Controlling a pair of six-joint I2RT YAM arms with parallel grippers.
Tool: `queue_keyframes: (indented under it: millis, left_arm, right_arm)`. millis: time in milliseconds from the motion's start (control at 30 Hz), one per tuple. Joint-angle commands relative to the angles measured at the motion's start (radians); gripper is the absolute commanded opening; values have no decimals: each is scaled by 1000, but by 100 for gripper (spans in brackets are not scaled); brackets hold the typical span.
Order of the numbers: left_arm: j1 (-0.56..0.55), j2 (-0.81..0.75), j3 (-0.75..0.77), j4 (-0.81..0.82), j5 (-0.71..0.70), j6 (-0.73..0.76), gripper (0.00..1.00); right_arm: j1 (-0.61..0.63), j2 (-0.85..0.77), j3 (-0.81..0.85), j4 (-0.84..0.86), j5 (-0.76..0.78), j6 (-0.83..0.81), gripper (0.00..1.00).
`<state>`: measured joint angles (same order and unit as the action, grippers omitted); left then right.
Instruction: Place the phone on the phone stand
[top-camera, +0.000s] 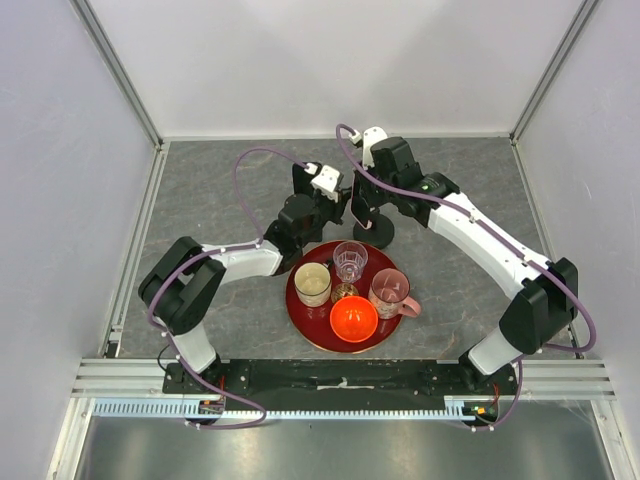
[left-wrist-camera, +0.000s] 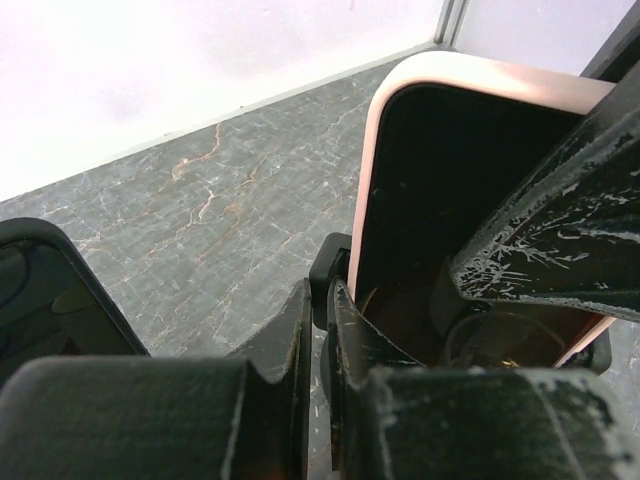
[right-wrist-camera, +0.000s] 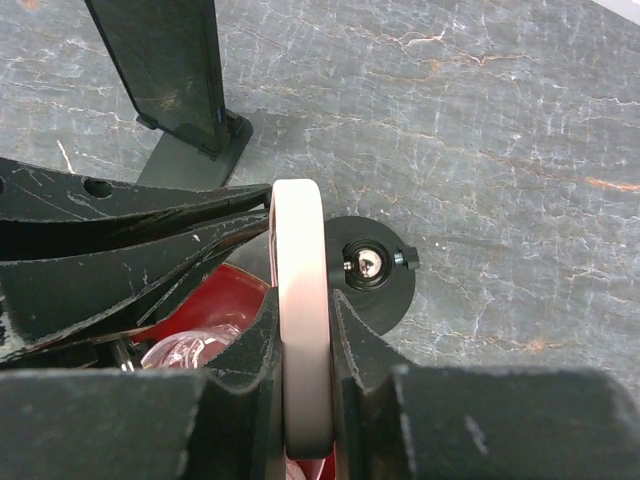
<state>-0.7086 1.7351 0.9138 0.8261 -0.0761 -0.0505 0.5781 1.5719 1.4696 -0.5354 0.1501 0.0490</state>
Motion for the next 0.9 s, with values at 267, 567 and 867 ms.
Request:
queue_keyframes:
  millis: [267, 567, 867]
  left_arm:
    - [-20, -138, 73, -261, -244, 80, 2]
    - [-106, -124, 146, -346, -441, 95, 2]
    - [-138, -118, 168, -404, -548, 78, 2]
  right_arm:
    - [-124, 27, 20, -38, 402, -123, 0]
    - [-156, 17, 9, -31, 276, -117, 0]
    - [-185, 40, 9, -12, 180, -113, 0]
